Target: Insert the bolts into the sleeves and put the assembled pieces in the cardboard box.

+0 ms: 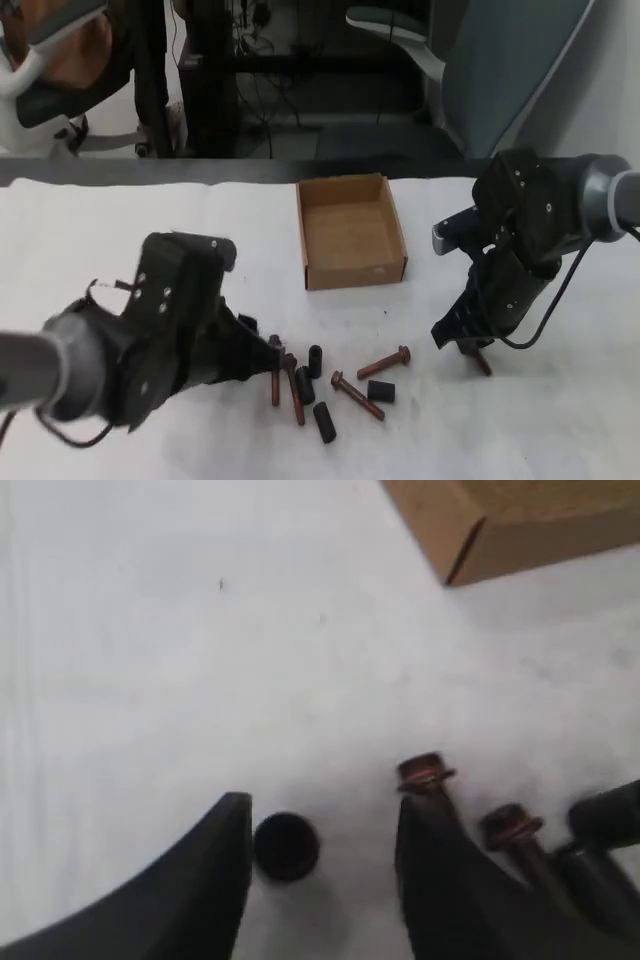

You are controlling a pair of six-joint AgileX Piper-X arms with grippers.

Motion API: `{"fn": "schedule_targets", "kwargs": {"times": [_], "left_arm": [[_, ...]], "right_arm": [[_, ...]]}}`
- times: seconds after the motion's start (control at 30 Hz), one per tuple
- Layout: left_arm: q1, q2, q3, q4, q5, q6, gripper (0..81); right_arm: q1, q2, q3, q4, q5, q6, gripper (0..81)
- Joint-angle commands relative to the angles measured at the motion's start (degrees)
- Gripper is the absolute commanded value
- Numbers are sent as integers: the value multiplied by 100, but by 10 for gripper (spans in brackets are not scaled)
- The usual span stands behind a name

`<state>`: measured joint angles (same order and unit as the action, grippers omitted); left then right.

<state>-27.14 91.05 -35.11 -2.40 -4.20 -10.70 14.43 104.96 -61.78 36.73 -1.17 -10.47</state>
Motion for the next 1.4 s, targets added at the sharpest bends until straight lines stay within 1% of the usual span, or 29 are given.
{"fn": "schedule_targets", "kwargs": {"times": [0.0,0.2,0.3,0.37,0.43,0.47,0.5,0.53,0.6,0.73,0.83,0.9,1.0,1.13,1.27,1.37], "left_arm": [[63,264,-153,428,-91,-45,434],[63,336,-150,193,-350,-45,434],[63,336,-150,10,-585,-45,430],[75,336,-150,-170,-610,-45,424],[72,336,-150,-273,-615,-45,319],[72,336,-167,-276,-615,-45,224],[72,336,-205,-176,-552,-45,105],[72,363,-261,-78,-533,-45,21],[72,471,-387,108,-508,-36,18],[94,724,-627,240,-254,-38,18],[187,931,-978,676,285,-17,18],[273,1069,-1396,1433,611,163,18],[369,1182,-2090,3269,592,376,18],[430,1158,-2724,4742,559,475,18],[429,1187,-2862,4907,615,518,18],[429,1353,-2845,4971,879,518,7]], "right_arm": [[43,94,17,157,-161,-159,4],[43,94,17,138,-161,-201,4],[43,94,17,135,-174,-201,4],[43,94,17,135,-174,-201,4],[43,94,17,135,-174,-201,4],[43,94,17,135,-174,-201,4],[43,94,17,135,-174,-201,4],[43,94,17,135,-174,-201,4],[43,94,17,135,-174,-201,4],[43,94,17,147,-485,-201,4],[43,94,17,226,-633,-201,4],[43,94,17,302,-713,-201,4],[43,94,17,390,-729,-201,4],[43,94,17,390,-729,-201,4],[43,94,17,390,-729,-201,4],[43,94,17,390,-729,-201,4]]}}
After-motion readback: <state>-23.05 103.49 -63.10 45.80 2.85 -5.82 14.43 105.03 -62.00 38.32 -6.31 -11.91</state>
